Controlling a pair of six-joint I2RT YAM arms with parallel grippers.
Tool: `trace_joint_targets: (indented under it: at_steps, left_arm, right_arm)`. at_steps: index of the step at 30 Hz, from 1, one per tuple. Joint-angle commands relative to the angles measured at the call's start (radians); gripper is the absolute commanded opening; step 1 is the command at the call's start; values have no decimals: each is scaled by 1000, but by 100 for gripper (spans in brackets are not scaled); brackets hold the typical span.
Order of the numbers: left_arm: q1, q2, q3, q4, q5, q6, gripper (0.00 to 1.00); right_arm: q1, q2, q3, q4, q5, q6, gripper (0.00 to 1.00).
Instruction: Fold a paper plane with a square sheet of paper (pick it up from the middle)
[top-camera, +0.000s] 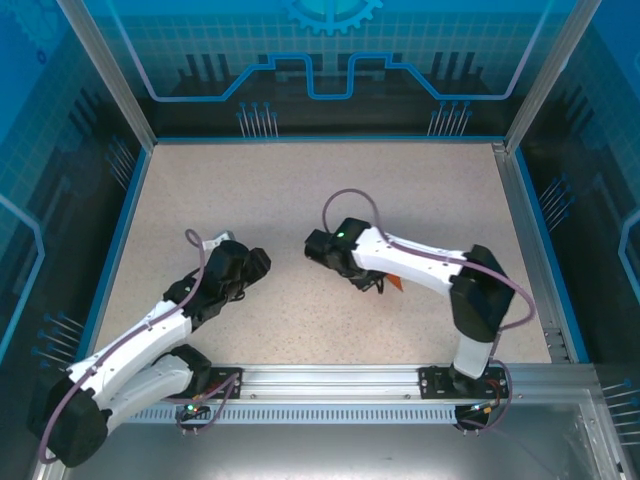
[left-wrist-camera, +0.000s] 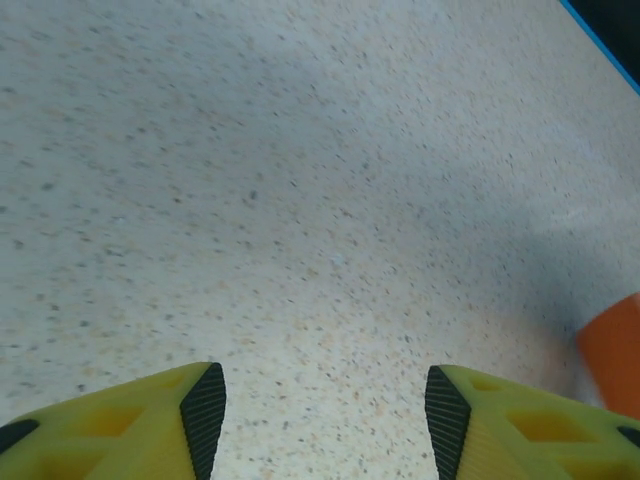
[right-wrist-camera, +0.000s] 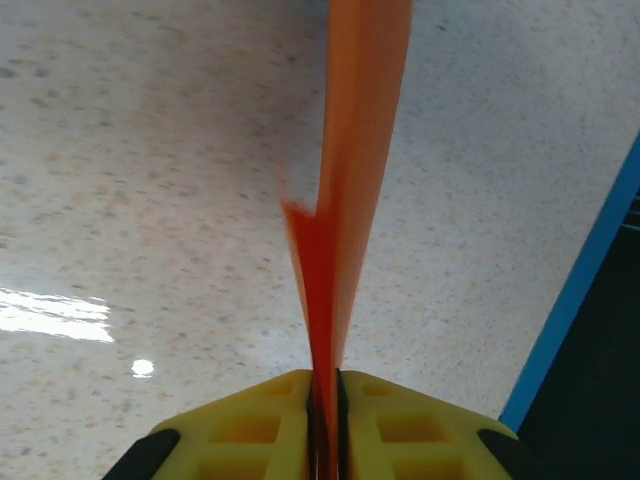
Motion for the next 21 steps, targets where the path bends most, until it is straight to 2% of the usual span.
trace_joint_targets:
  at_steps: [1,3,6,8,10,15,19,21]
  left_arm:
    - [27,-61,-30,-60,-65,-13,60]
    - [38,-85,-39,-73,-67,-7,60]
    - [50,-111,-39,-95,-65,10,62]
    - [58,-118,-28,-111,-51,34,62]
    - [61,-120,-13,-123,-37,55,63]
    - [63,-101,-19,-59,76,70,63]
    - [62,0,-29,137,303,130,60]
    - [54,95,-7,222,401,156,59]
  right_arm:
    - [55,141,95,2,-139,51,16]
    - [82,233,169,16,-198,63,20]
    - [116,313,265,95,-333,21,34]
    - [123,291,277,201,-447,-7,40]
    - [119,223,239,313,-515,-13,50]
    - [42,-23,14,520,-573,2,64]
    - [-70,-263,-262,667,-573,73,68]
    - [-142,-371,-411,753,-621,121,68]
